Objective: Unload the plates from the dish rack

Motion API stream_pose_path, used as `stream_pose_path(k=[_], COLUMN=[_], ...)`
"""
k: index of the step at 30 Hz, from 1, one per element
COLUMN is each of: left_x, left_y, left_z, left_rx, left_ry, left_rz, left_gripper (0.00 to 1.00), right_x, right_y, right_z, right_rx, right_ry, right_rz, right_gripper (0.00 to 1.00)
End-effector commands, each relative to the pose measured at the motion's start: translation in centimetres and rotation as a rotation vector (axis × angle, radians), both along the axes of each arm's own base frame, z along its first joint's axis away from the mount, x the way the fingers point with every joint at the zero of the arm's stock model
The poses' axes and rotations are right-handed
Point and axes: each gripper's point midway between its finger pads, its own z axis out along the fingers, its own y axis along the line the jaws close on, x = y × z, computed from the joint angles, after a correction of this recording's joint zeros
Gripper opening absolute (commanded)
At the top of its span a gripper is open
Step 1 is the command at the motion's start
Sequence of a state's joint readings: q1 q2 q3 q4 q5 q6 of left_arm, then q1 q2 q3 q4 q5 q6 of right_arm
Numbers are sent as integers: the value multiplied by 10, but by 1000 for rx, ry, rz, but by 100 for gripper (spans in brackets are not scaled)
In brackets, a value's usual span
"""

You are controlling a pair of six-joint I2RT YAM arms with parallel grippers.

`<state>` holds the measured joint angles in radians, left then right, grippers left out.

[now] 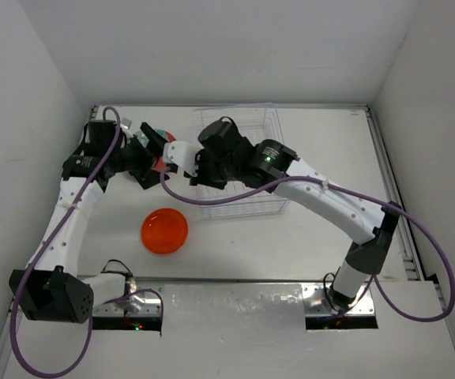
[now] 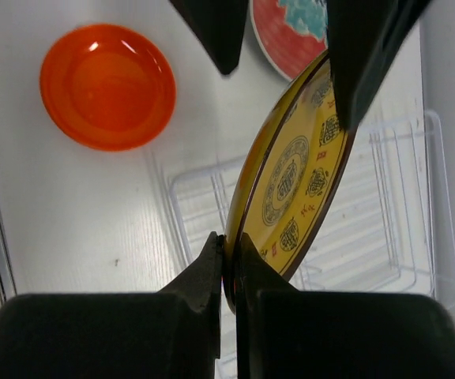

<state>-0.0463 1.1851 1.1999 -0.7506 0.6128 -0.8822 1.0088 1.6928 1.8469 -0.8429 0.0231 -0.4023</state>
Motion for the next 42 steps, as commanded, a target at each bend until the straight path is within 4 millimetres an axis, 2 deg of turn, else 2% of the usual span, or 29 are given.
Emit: stream_pose_path(k=[1, 3, 5, 6, 7, 8, 10, 12, 13, 14, 15, 16, 17, 18, 19, 20, 21, 22, 23, 25, 26, 30, 32, 33, 35, 37, 38, 41, 42], left_x=[-5, -5, -4, -5, -5, -6, -4, -7, -9, -14, -17, -21, -30, -35, -37, -46, -50, -45, -53, -52, -59, -65, -64, -64, -64, -66, -68, -76, -83], left_y=[-6, -6, -5, -4, -2, 0, 11, 32, 40, 49, 67, 76, 82, 93, 96, 97, 100, 99, 98, 91, 91, 95, 100, 102, 101, 98, 98, 102, 104], left_z=[15, 14, 12, 9, 7, 4, -1, -9, -13, -18, -24, -29, -46, -51, -59, -86, -95, -102, -129, -145, -164, -187, -191, -193, -199, -203, -206, -206, -206], left_rx=[-34, -30, -24, -17, -6, 10, 86, 203, 247, 294, 372, 403, 436, 477, 480, 489, 503, 486, 490, 447, 450, 464, 488, 499, 499, 492, 498, 537, 565], left_ry=[-66, -67, -65, -55, -50, -41, -44, -21, -19, -2, -6, 3, 44, 38, 49, 101, 104, 87, 136, 143, 188, 244, 244, 249, 256, 274, 289, 330, 352], left_rz=[-27, -22, -19, -15, -10, -3, 31, 112, 138, 176, 252, 288, 308, 355, 377, 371, 388, 394, 385, 379, 372, 400, 415, 420, 410, 392, 386, 366, 349], left_gripper=[98, 95, 73, 43, 26, 15, 0, 0, 0, 0, 0, 0, 0, 0, 0, 0, 0, 0, 0, 0, 0, 0, 6, 17, 25, 46, 67, 100, 100], right_x=[-4, -5, -4, 4, 4, 5, 7, 4, 2, 1, -2, -3, 0, -3, -2, 0, -2, -2, 1, 1, 1, 0, -4, -6, -9, -12, -13, -11, -7], right_y=[37, 45, 51, 51, 51, 51, 50, 50, 48, 46, 38, 34, 28, 17, 13, 4, -5, -9, -16, -29, -33, -49, -56, -59, -66, -73, -78, -93, -103], right_z=[22, 28, 28, 31, 27, 26, 22, 16, 13, 2, 12, 13, 6, 21, 26, 21, 33, 35, 32, 35, 35, 30, 25, 24, 21, 16, 19, 15, 12], right_rx=[65, 68, 71, 75, 71, 72, 75, 86, 89, 94, 127, 145, 167, 215, 253, 271, 309, 325, 330, 341, 342, 338, 328, 324, 315, 302, 307, 286, 263], right_ry=[-52, -69, -85, -116, -117, -119, -114, -83, -69, -41, -49, -47, -28, -32, -25, 8, 8, 16, 32, 36, 41, 45, 49, 50, 51, 50, 41, 53, 58], right_rz=[104, 116, 119, 80, 75, 68, 48, 29, 25, -4, -21, -44, -94, -116, -138, -182, -194, -205, -229, -254, -262, -295, -299, -303, -311, -321, -331, -391, -437], right_gripper=[0, 0, 0, 0, 0, 0, 25, 43, 66, 83, 98, 99, 99, 99, 99, 99, 99, 99, 99, 99, 99, 99, 99, 99, 99, 99, 99, 99, 99])
